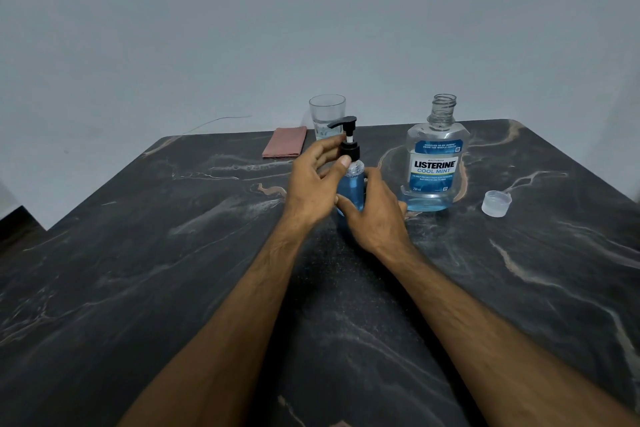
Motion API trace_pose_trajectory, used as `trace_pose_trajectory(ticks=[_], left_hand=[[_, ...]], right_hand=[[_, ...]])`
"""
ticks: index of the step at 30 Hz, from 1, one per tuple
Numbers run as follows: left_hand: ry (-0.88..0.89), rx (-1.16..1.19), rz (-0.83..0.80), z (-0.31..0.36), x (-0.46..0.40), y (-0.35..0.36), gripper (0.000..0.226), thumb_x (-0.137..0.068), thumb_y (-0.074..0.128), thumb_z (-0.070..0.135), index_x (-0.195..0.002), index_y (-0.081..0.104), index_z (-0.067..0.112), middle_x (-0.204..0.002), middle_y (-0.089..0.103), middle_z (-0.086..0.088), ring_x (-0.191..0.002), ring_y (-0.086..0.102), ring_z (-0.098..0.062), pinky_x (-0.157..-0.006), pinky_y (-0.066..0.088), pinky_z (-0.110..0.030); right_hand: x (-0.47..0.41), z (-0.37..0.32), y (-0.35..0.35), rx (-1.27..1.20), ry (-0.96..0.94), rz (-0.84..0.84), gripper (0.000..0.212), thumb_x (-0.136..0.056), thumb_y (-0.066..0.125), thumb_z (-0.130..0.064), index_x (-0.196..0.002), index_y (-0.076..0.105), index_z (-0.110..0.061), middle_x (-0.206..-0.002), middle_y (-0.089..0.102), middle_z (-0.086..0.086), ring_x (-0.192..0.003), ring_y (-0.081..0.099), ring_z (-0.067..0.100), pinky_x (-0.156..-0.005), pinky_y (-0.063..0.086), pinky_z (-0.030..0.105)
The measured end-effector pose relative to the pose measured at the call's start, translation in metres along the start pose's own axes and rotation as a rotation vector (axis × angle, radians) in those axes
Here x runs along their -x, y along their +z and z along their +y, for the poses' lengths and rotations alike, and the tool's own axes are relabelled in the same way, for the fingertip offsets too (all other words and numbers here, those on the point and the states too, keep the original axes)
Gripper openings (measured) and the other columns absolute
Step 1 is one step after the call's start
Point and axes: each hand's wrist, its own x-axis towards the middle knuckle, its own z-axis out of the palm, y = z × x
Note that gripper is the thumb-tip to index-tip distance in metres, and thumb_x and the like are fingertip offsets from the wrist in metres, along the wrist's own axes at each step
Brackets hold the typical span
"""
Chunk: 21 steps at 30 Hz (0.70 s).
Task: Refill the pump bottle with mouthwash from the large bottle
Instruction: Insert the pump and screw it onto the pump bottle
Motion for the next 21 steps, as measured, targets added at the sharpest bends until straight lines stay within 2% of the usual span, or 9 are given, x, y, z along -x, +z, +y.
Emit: trace_pose_trajectory(ticks=[3,5,7,9,11,13,16,18,21], left_hand=[[0.010,-0.018,-0.013,0.002,0.003,0.003,0.044,-0.087,0.067,0.013,-0.130,0.055,0.015,-0.108,0.058,0.025,-0.097,0.053,0.023,-0.080,0.041,0.002],[0.024,-0.035,0.010,0.005,0.003,0.006,0.046,-0.084,0.071,0.024,-0.127,0.058,0.016,-0.114,0.063,0.014,-0.107,0.057,0.008,-0.081,0.041,0.002],[0.024,-0.037,0.034,0.006,0.001,0.010,0.045,-0.084,0.071,0.024,-0.125,0.059,0.012,-0.118,0.065,0.001,-0.109,0.060,-0.005,-0.086,0.044,-0.003],[0.014,-0.027,0.039,0.006,0.000,0.010,0.039,-0.086,0.069,0.017,-0.124,0.060,0.010,-0.113,0.066,0.004,-0.104,0.061,0.000,-0.092,0.047,-0.011],[0.003,-0.023,0.017,0.005,0.001,0.008,0.037,-0.089,0.065,0.012,-0.125,0.057,0.013,-0.108,0.062,0.016,-0.098,0.058,0.015,-0.087,0.048,-0.009],[-0.016,-0.006,-0.013,0.003,0.002,0.005,0.037,-0.092,0.060,0.008,-0.128,0.053,0.015,-0.108,0.061,0.019,-0.098,0.058,0.016,-0.089,0.049,-0.012],[-0.041,0.030,-0.042,0.002,0.003,0.003,0.039,-0.090,0.063,0.013,-0.127,0.052,0.016,-0.118,0.063,0.011,-0.111,0.058,0.003,-0.100,0.047,-0.025],[-0.037,0.022,-0.028,0.003,0.003,0.006,0.044,-0.084,0.071,0.023,-0.124,0.054,0.017,-0.124,0.062,0.005,-0.118,0.056,-0.006,-0.098,0.045,-0.022],[-0.028,0.002,0.031,0.005,0.001,0.009,0.043,-0.082,0.074,0.023,-0.121,0.059,0.013,-0.118,0.065,0.001,-0.111,0.059,-0.010,-0.091,0.047,-0.018]], right_hand=[[0.000,-0.002,-0.001,0.000,0.003,-0.009,0.051,-0.086,0.065,-0.041,-0.126,0.043,-0.020,-0.122,0.059,-0.003,-0.114,0.055,0.019,-0.096,0.033,0.042],[0.000,-0.003,-0.001,-0.003,0.009,-0.011,0.052,-0.087,0.065,-0.040,-0.129,0.042,-0.019,-0.124,0.059,-0.003,-0.116,0.055,0.019,-0.099,0.034,0.044],[0.001,-0.003,-0.002,-0.004,0.014,-0.010,0.053,-0.087,0.066,-0.041,-0.129,0.042,-0.019,-0.125,0.059,-0.003,-0.117,0.054,0.018,-0.098,0.033,0.043],[0.001,-0.002,-0.002,-0.006,0.009,-0.011,0.052,-0.086,0.066,-0.041,-0.128,0.042,-0.019,-0.124,0.059,-0.003,-0.116,0.054,0.018,-0.096,0.032,0.041],[0.001,-0.002,-0.002,-0.004,0.007,-0.010,0.051,-0.086,0.066,-0.041,-0.127,0.042,-0.019,-0.122,0.059,-0.002,-0.115,0.054,0.019,-0.097,0.033,0.042],[0.001,-0.002,-0.002,-0.002,0.008,-0.008,0.051,-0.086,0.066,-0.042,-0.126,0.043,-0.020,-0.121,0.060,-0.003,-0.114,0.055,0.019,-0.098,0.035,0.043],[0.001,-0.003,-0.002,-0.001,0.008,-0.005,0.051,-0.086,0.066,-0.041,-0.126,0.043,-0.019,-0.121,0.060,-0.003,-0.114,0.055,0.018,-0.098,0.035,0.043],[0.001,-0.004,-0.002,-0.009,0.009,-0.010,0.051,-0.086,0.066,-0.040,-0.127,0.043,-0.019,-0.122,0.059,-0.002,-0.114,0.055,0.019,-0.099,0.035,0.046],[0.001,-0.004,-0.003,-0.012,0.011,-0.013,0.049,-0.087,0.065,-0.040,-0.125,0.044,-0.018,-0.122,0.060,-0.002,-0.115,0.055,0.019,-0.099,0.035,0.046]])
